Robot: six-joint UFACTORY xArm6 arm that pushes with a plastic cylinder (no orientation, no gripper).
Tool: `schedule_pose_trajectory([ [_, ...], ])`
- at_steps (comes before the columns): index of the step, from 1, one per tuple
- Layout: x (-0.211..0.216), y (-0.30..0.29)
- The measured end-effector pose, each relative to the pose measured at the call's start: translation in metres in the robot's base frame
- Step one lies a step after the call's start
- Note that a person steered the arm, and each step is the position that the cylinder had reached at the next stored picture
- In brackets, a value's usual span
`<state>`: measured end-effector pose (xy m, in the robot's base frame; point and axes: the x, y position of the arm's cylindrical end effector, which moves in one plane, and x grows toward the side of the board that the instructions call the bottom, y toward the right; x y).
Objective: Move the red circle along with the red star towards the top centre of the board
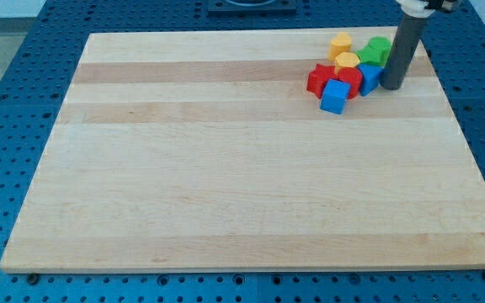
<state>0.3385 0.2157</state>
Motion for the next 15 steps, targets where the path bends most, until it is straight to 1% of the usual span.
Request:
schedule_pose_trajectory([
  [3,0.0,0.005],
  [5,0.005,-0.071],
  [6,0.014,-0.107],
  [7,0.018,-0.128],
  [9,0.015,-0.121],
  [10,0.009,-0.148],
  [11,0.02,-0.162],
  [12,0.035,-0.162],
  [13,-0.001,-0.172],
  [14,-0.014,-0.173],
  [15,-0.043,-0.173],
])
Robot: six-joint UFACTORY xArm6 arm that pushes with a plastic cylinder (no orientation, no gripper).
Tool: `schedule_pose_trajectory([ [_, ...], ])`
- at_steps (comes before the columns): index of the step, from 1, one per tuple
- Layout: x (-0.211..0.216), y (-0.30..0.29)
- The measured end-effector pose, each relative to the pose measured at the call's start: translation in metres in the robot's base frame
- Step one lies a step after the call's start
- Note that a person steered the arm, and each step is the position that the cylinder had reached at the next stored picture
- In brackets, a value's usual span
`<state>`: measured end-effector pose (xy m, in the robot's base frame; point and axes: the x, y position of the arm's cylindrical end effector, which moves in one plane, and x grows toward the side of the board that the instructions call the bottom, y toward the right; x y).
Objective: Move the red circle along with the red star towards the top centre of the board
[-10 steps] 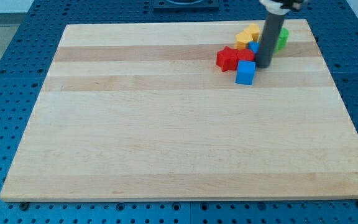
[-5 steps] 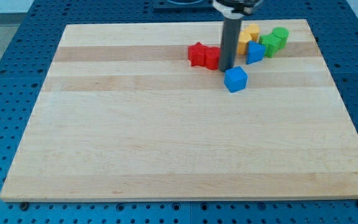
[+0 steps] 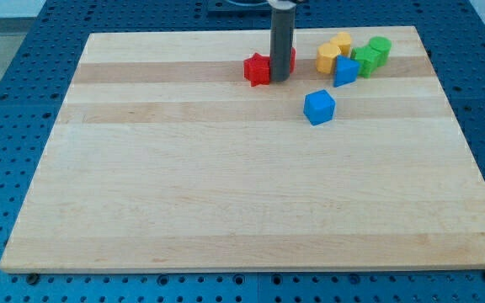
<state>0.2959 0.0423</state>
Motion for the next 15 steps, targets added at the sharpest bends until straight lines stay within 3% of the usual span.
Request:
schedule_pose_trajectory([
  [3,0.011,0.001],
  [4,0.068,0.007],
  [5,0.069,-0.025],
  [6,0.067,-0.047],
  [8,0.002,-0.059],
  [9,-0.004,-0.059],
  [10,0.007,-0.059],
  [12,0.09,-0.058],
  [15,0.037,-0.023],
])
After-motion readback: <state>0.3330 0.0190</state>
